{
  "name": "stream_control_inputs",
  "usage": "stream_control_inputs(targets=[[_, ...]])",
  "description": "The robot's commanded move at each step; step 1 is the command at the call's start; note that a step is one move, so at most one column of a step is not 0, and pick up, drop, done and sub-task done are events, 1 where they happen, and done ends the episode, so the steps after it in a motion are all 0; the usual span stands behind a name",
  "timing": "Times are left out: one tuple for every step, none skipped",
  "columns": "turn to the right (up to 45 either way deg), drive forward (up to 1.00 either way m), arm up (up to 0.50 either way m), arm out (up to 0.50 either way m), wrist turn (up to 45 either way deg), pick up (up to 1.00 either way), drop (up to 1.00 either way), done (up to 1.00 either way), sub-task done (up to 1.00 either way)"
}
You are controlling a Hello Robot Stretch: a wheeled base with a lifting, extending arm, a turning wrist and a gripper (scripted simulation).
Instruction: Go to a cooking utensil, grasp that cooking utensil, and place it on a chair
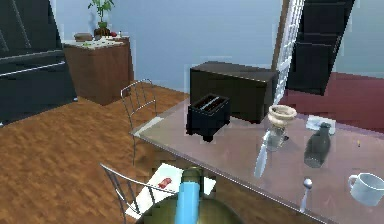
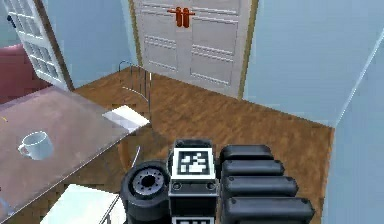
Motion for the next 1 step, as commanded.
stream_control_inputs(targets=[[0.0, 0.30, 0.00, 0.00, 0.0, 0.00, 0.00, 0.00, 0.00]])
